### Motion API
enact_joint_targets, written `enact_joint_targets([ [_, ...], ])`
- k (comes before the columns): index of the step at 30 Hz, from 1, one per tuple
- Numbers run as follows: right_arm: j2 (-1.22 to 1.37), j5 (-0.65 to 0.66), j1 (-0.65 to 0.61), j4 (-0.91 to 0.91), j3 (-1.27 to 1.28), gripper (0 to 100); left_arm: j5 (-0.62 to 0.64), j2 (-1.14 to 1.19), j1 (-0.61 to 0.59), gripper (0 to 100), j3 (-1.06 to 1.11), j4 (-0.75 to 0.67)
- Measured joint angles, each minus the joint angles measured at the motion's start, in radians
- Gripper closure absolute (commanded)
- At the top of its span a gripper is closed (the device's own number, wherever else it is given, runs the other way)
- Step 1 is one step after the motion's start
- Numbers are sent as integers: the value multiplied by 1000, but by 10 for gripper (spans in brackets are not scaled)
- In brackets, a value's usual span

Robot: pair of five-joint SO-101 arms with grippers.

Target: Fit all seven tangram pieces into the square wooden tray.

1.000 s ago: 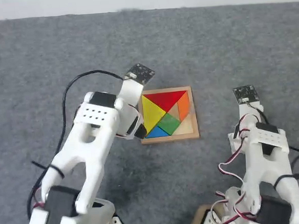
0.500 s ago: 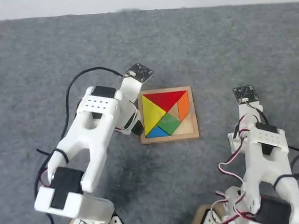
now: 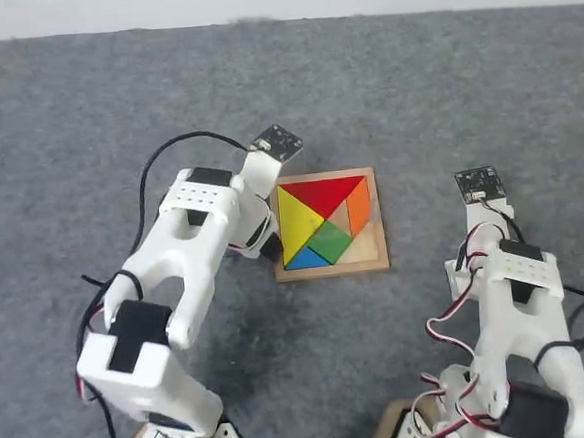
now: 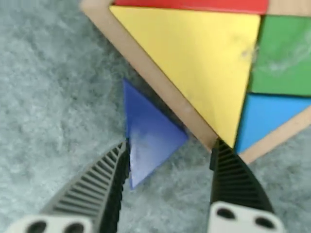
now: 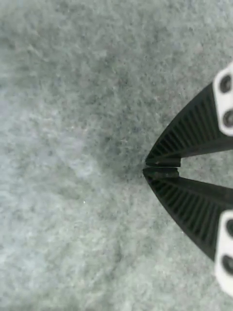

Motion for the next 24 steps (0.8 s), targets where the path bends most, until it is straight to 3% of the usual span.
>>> enact_joint_targets([
  [14,0,0,0,0,0,991,-66,140,-135,757,-124,0],
  [18,0,0,0,0,0,991,-66,144,-149,783,-153,17],
  [24,0,0,0,0,0,991,-64,68,-158,742,-164,60],
])
